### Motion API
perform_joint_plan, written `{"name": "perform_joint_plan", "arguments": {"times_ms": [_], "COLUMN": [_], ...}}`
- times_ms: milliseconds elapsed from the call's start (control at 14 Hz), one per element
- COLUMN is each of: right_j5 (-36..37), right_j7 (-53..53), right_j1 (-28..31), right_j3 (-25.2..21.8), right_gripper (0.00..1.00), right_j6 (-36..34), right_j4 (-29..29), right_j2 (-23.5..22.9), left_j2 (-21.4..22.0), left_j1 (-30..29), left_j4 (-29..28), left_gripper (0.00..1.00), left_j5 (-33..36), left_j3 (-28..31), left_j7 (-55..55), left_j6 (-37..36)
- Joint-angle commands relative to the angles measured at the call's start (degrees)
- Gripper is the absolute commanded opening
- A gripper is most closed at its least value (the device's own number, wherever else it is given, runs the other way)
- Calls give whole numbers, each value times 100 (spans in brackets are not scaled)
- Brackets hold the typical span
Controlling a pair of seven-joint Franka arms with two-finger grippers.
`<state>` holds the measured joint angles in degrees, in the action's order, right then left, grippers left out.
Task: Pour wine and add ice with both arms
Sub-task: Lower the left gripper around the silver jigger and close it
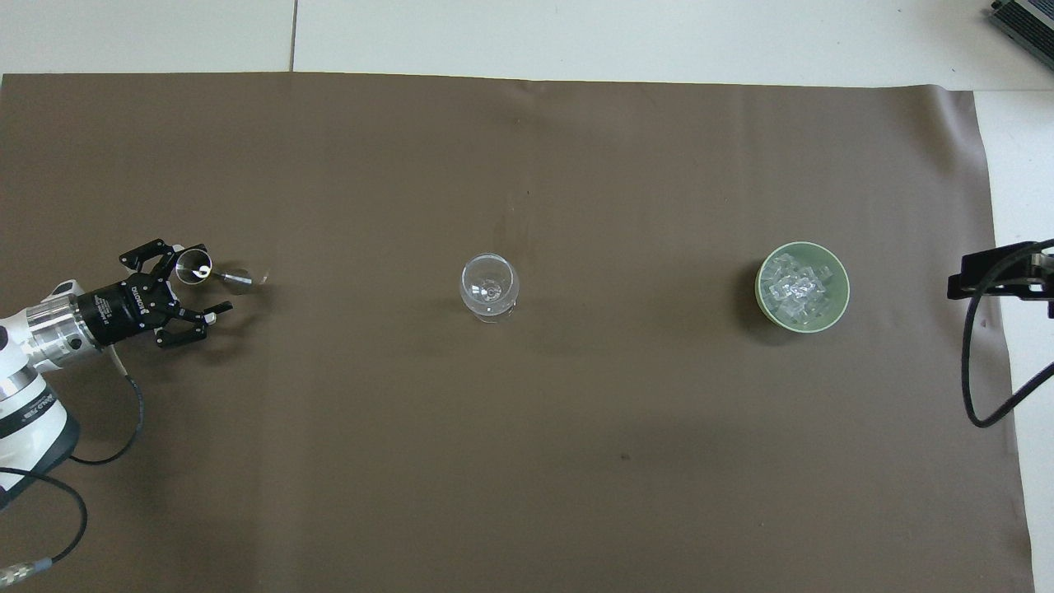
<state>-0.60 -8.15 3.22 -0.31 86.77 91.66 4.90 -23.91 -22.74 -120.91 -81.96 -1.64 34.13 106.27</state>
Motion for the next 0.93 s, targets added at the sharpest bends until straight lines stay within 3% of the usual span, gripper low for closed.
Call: {"name": "perform_joint_plan", "arguments": {"times_ms": [0, 358, 573, 860], "right_j5": [-37, -37, -37, -37], "right_j7": [120, 120, 120, 120], "right_j1": [-6, -6, -6, -6], "right_j3": [-21, -21, -21, -21], "right_gripper": [100, 100, 100, 100], "right_j6": [-20, -20, -20, -20], "right_j4": [80, 80, 80, 80], "right_j2": [99, 99, 99, 99], "left_j2": [238, 247, 247, 247], "left_j1": [94, 94, 94, 59], "left_j4": [-266, -319, -319, -293], "left_gripper": [100, 99, 78, 63], "left_j5": [-180, -224, -224, -224], "left_j3": [32, 32, 41, 76], "left_j7": [-117, -135, -135, -118], "left_j6": [139, 113, 122, 157]}}
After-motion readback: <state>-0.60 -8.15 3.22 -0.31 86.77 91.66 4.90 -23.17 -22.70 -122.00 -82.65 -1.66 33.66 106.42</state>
